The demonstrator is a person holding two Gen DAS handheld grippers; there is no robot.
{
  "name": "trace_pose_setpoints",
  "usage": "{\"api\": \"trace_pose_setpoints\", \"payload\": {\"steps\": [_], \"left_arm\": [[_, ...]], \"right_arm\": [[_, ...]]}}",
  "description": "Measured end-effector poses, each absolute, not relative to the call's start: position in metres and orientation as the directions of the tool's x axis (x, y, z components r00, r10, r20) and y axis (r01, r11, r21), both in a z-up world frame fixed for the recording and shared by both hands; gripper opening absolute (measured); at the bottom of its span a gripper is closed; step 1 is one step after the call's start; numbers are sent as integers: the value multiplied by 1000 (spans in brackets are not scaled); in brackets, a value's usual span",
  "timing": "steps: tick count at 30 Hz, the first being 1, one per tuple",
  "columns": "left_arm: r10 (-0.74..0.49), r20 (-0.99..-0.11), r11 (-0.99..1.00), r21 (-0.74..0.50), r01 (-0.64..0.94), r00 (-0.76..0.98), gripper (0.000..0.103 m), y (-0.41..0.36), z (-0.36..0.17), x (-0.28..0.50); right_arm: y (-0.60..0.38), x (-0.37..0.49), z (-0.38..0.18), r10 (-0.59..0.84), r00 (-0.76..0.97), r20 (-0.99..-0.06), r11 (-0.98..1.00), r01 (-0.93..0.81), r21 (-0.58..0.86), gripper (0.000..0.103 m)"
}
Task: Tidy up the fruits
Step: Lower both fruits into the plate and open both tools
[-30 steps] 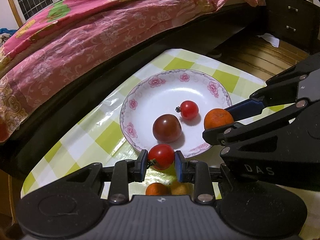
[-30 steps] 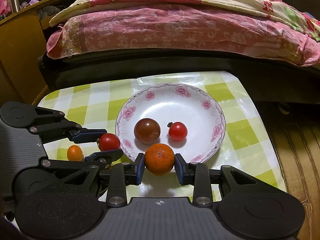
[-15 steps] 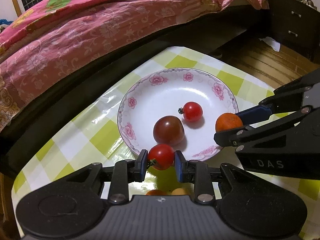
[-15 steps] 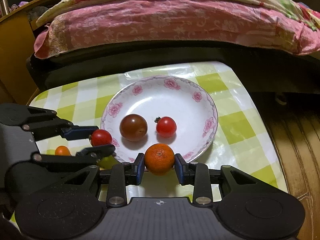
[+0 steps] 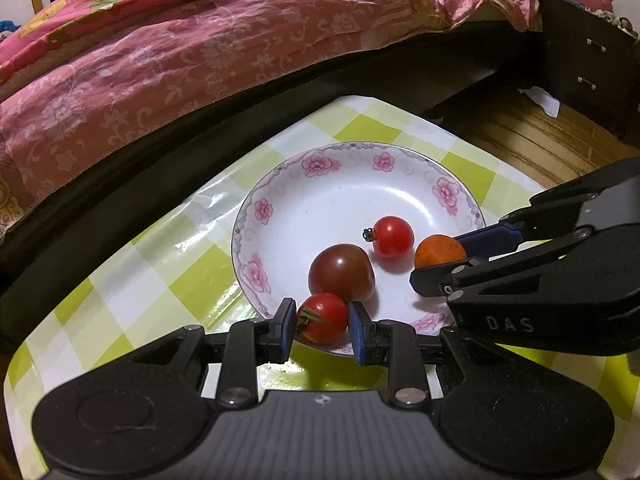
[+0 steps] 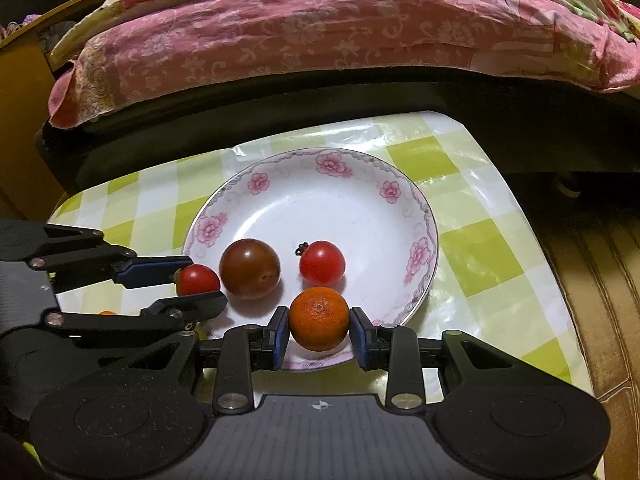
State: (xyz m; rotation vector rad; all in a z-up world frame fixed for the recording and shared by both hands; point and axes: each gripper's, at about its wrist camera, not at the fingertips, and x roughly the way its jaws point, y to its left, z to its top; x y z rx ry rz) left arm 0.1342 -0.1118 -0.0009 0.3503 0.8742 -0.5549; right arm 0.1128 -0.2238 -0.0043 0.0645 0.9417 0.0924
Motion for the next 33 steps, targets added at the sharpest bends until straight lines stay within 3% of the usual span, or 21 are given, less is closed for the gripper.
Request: {"api": "trace_pose_setpoints", "payload": {"steps": [33], "left_arm": [[-344, -764, 816, 44, 576, 546, 41, -104, 14, 135]], "right_arm": [[-232, 113, 3, 96, 646, -757, 994, -23, 106, 41]]}}
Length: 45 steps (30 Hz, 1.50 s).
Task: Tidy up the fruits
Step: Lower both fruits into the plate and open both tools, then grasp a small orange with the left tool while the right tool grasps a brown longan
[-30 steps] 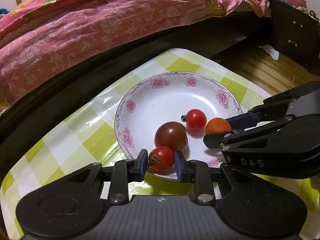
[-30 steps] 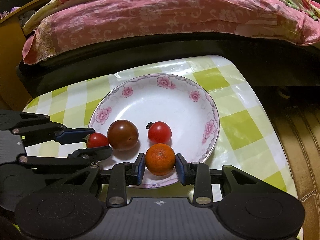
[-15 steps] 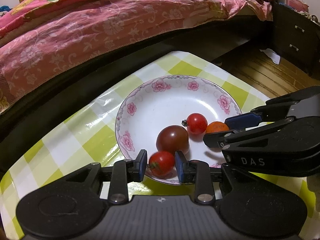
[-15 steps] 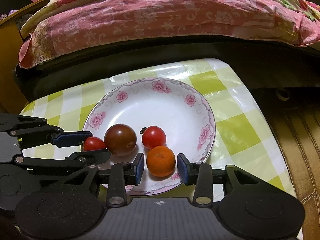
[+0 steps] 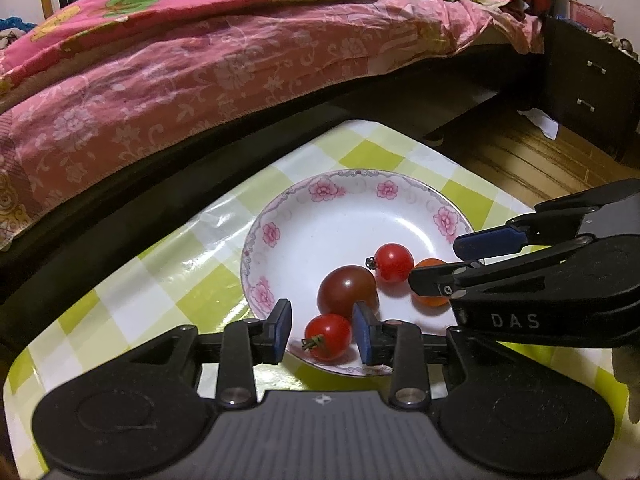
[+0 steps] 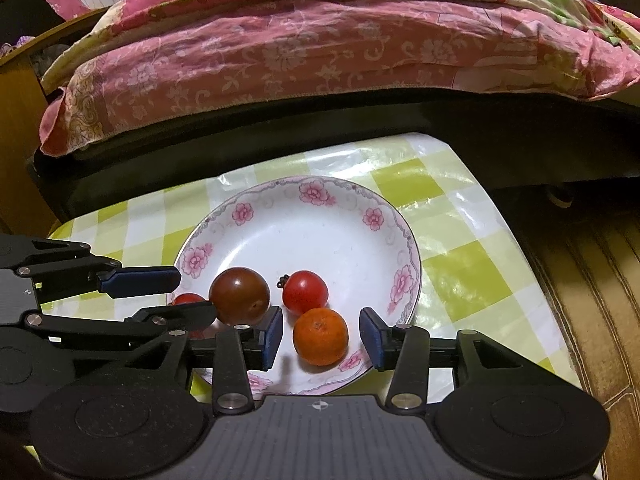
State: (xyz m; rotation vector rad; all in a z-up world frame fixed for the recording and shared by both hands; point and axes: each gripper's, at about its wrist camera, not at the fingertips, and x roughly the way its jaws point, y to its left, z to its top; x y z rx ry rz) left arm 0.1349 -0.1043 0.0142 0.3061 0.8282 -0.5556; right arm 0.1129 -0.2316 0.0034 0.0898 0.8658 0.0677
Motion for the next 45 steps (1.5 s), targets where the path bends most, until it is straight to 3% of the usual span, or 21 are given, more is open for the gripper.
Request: {"api": "trace_pose_setpoints", "payload": {"steps": [31, 45], "left_arm": [[-325, -758, 810, 85, 580, 566, 43, -62, 23, 103], [-328, -786, 770, 99, 630, 525, 43, -14, 8, 72]], "right_arm": [[-194, 92, 19, 131, 663, -737, 990, -133, 55, 41], [-160, 60, 11, 247, 592, -767, 953, -291, 82, 41]]}}
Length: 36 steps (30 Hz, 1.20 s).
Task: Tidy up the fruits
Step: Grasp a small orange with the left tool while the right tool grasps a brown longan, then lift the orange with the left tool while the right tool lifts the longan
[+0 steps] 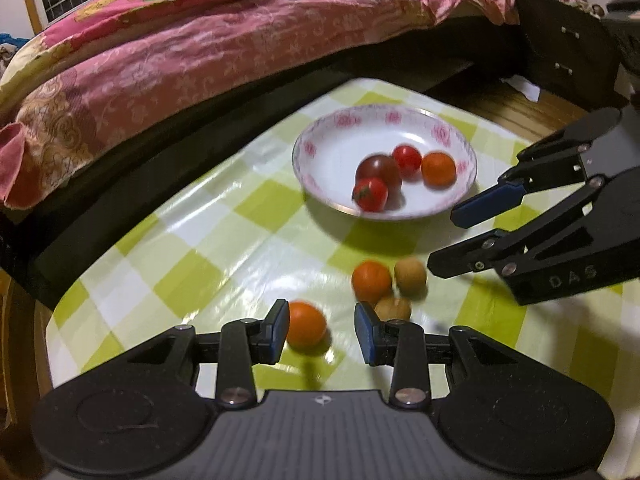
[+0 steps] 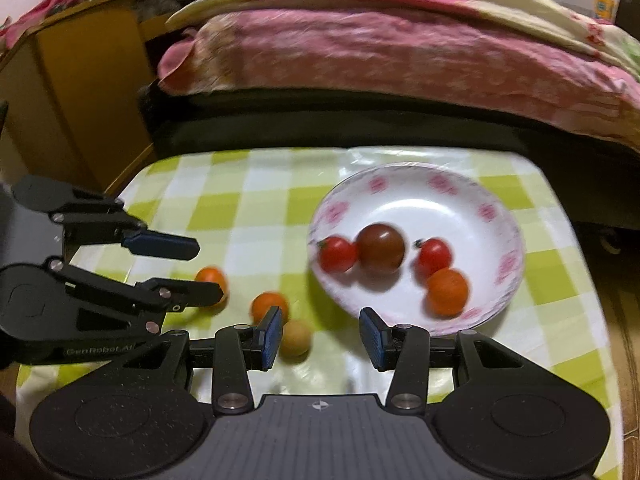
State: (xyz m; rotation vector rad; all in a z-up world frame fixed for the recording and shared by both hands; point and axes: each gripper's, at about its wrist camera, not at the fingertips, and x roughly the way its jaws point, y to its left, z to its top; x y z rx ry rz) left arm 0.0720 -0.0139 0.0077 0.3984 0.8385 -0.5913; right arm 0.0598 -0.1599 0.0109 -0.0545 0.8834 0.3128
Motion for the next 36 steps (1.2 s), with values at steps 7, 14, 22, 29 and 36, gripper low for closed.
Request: {"api": "trace_pose_setpoints", "payload": {"steps": [7, 14, 22, 29, 36], "left_arm": [[-318, -800, 783, 80, 617, 508, 43, -2, -5, 78], [-329, -800, 793, 55, 607, 501, 43, -3, -14, 89], [-316, -810, 796, 57, 603, 494, 43, -7, -25, 95], [-326, -806, 801, 42, 597, 495, 43, -7, -29, 97], [-323, -804, 812, 35, 582, 500, 40, -8, -28, 98]], "right_arm": [[-147, 59, -5, 292, 528, -797, 935, -334, 121, 41], [-132, 59, -14, 337, 494, -802, 913, -381, 148, 40], [-127, 66, -20, 361, 500, -787, 907, -385, 171, 36], [-123, 70, -30, 328, 499, -802, 916, -375, 142, 25], [-126, 72, -30, 328, 503, -799, 919, -366, 147, 23]]}}
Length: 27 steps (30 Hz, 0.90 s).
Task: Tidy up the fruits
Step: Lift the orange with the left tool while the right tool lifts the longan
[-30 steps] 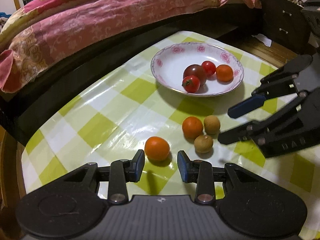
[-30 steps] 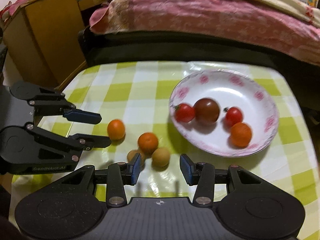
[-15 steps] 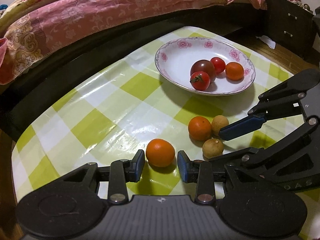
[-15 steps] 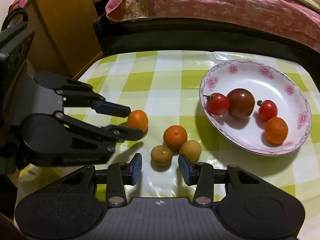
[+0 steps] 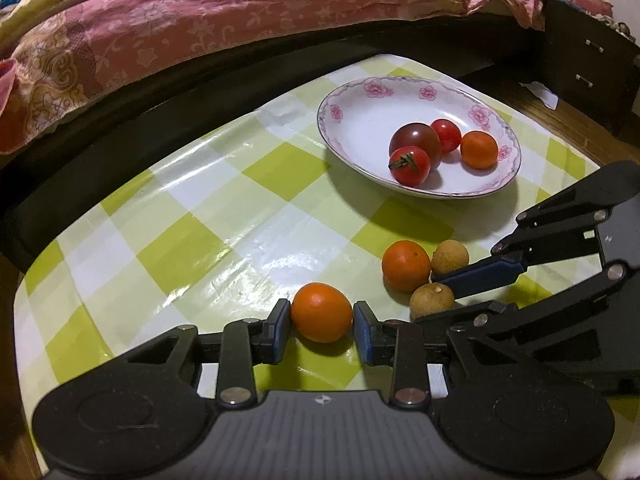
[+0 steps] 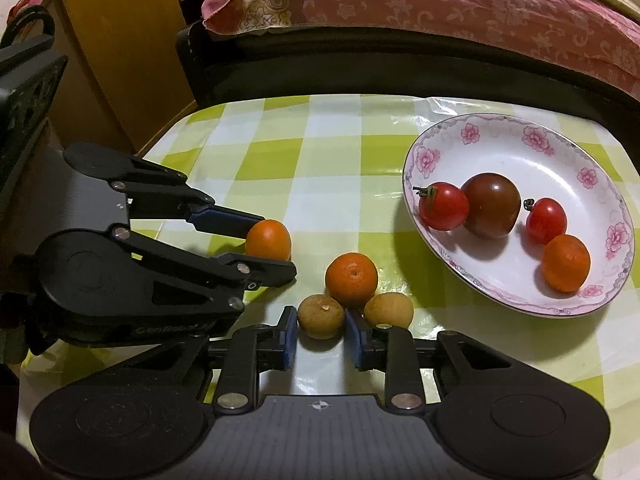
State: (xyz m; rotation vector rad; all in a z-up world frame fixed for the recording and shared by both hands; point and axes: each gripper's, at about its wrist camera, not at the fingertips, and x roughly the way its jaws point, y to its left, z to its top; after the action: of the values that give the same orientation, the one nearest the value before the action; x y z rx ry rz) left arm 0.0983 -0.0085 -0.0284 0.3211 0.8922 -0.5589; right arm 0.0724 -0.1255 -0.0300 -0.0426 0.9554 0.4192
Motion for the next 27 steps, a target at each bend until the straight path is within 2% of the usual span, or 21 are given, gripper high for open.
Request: {"api": "trace_pose_setpoints", "payload": {"steps": [10, 17, 27], "left_arm": [[-331, -820, 785, 37, 619, 468, 39, -12, -23, 83], [-371, -824, 736, 21, 677, 428, 39, -25, -16, 64], [-358, -837, 722, 34, 691, 415, 40, -34, -24, 61]], "right_arm": [[-136, 61, -25, 327, 486, -811, 921, -358, 156, 22], [-152, 49, -28, 274, 491, -827, 939, -324, 119, 22], [-153, 45, -29, 247, 498, -832, 939, -336, 77, 23]]}}
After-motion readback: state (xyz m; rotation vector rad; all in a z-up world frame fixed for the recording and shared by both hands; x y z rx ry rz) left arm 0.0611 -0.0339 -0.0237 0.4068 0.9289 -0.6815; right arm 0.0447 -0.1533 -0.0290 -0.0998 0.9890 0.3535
